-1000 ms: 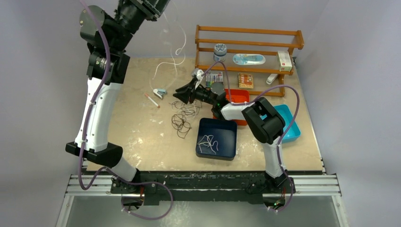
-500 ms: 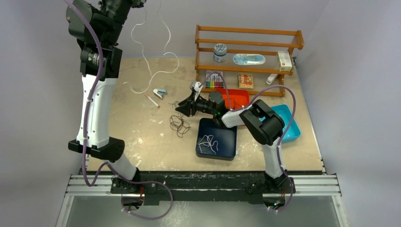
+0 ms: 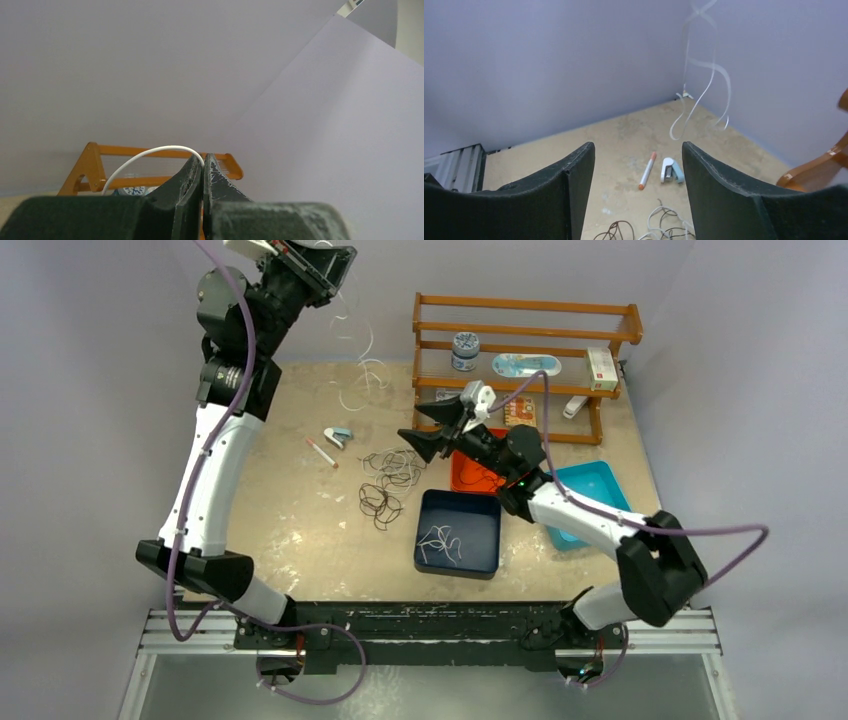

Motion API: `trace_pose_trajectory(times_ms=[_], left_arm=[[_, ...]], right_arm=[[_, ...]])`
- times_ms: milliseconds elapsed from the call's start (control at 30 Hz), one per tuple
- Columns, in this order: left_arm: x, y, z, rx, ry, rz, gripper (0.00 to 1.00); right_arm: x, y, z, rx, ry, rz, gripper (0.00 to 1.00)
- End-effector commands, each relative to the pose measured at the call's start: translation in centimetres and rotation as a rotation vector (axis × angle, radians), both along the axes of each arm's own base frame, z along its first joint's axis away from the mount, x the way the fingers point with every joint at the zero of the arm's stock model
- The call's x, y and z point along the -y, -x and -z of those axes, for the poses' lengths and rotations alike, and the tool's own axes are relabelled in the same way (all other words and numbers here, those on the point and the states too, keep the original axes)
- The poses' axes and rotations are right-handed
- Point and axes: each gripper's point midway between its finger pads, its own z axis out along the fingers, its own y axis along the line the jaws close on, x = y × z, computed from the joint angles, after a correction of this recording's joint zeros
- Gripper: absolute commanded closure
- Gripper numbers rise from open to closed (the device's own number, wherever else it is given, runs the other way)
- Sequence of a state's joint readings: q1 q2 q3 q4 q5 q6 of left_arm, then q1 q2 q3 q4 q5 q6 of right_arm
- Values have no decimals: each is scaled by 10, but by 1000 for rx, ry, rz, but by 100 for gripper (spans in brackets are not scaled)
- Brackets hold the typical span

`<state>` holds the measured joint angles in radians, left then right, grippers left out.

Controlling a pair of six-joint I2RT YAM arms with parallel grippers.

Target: Untangle the cables

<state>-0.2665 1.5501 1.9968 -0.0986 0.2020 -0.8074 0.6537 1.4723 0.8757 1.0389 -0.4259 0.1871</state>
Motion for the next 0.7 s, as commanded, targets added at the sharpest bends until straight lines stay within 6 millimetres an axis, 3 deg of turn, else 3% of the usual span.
trace_pose_trajectory(times_ms=[0,200,300,667], left_arm=[[-4,31,-23,103,11,36,100],[9,41,-6,82,13,132,100],[17,46,2,78,25,196,100],[36,69,10,98,58,370,100]], right_arm=[[18,-2,-40,85,-6,96,32],[28,11,-104,214,-50,107,27],[28,13,-124,259,-64,101,25],[2,9,-156,356,-52,-11,24]])
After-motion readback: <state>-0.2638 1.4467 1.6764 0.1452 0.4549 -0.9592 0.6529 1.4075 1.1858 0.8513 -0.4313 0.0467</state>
